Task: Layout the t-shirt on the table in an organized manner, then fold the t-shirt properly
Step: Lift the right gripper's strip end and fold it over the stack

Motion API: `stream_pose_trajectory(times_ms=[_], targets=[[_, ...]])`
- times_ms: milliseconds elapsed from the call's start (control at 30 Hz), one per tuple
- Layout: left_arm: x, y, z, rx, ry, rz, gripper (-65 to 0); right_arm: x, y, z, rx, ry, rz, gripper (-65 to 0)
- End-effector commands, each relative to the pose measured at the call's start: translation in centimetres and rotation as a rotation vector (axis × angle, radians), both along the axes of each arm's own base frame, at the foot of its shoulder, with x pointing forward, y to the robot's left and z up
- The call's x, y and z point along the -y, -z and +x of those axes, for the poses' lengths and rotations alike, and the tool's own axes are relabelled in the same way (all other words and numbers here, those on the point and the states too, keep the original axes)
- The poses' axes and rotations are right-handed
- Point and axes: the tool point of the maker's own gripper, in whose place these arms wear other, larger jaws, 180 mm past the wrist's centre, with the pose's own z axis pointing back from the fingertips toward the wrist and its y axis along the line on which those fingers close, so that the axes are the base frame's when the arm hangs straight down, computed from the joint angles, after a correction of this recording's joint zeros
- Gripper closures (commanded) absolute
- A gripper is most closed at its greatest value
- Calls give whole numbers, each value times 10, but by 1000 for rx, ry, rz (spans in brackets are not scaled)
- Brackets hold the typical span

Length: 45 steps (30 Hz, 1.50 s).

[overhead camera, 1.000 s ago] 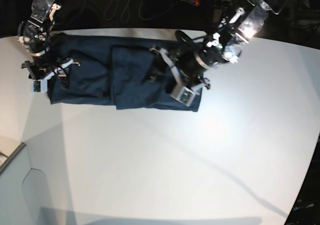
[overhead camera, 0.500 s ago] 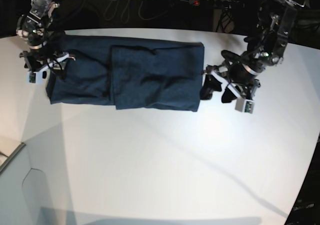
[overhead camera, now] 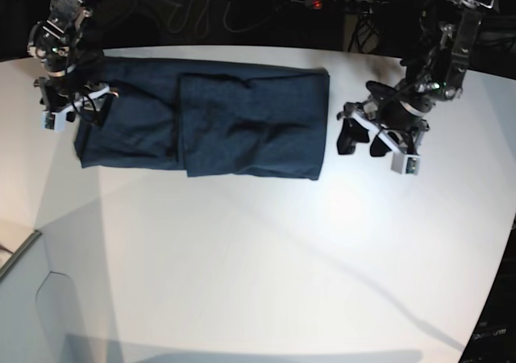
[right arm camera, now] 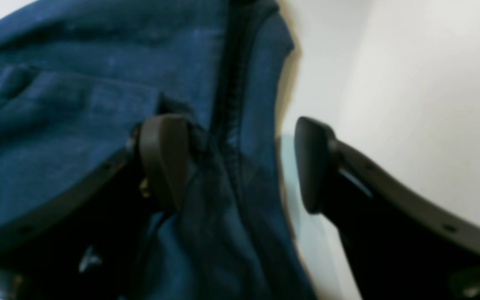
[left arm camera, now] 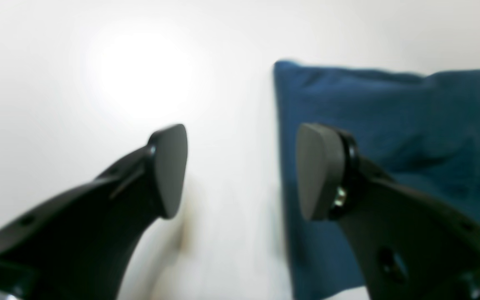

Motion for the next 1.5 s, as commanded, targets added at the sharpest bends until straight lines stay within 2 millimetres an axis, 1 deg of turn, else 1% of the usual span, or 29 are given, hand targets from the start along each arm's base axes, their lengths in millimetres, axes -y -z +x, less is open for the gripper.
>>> stream_pose_trajectory(times_ms=[0, 67, 133, 200, 367, 400, 433, 533, 600, 667, 767, 967, 1067, 1133, 1200, 1267, 1367, 1467], targets=[[-4, -10, 9, 42, -9, -5, -397, 1, 2, -2, -13, 5, 2, -402], [-5, -7, 8, 33, -13, -2, -397, -1, 6, -4, -22, 4, 12, -385], [-6, -6, 8, 32, -13, -2, -397, -2, 8, -5, -26, 4, 17, -334], [-6, -6, 8, 32, -13, -2, -398, -3, 8, -4, -26, 0, 17, -261], [-6, -6, 8, 32, -13, -2, -398, -24, 9, 6, -26, -72, 25, -54], [-6, -6, 8, 32, -13, -2, -398, -26, 9, 7, -25, -78, 26, -18], [-6, -6, 8, 32, -13, -2, -398, -26, 9, 7, -25, -79, 26, 0], [-6, -6, 8, 32, -13, -2, -398, -27, 7, 7, -21, -81, 24, 0], [-6, -6, 8, 32, -13, -2, -398, -32, 6, 8, -14, -108, 38, 0], [-6, -6, 8, 32, -13, -2, -398, -28, -3, 13, 9, -116, 25, 0], [-6, -6, 8, 32, -13, -2, -398, -24, -22, 22, 54, -118, -14, 0], [-5, -6, 8, 32, -14, -4, -398, -32, -57, 37, 148, -116, -57, 0], [-5, -6, 8, 32, -14, -4, -398, -37, -68, 41, 176, -114, -66, 0], [-5, -5, 6, 29, -14, -4, -398, -39, -72, 38, 179, -124, -79, 0], [-6, -4, 6, 26, -15, -3, -398, -49, -75, 39, 187, -153, -81, 0], [-8, 1, 4, 11, -21, 1, -398, -56, -80, 37, 190, -182, -93, 0], [-13, 11, 0, -16, -31, 8, -398, -77, -87, 36, 201, -253, -101, 0], [-15, 16, -2, -32, -36, 12, -398, -98, -97, 37, 224, -321, -107, 0]])
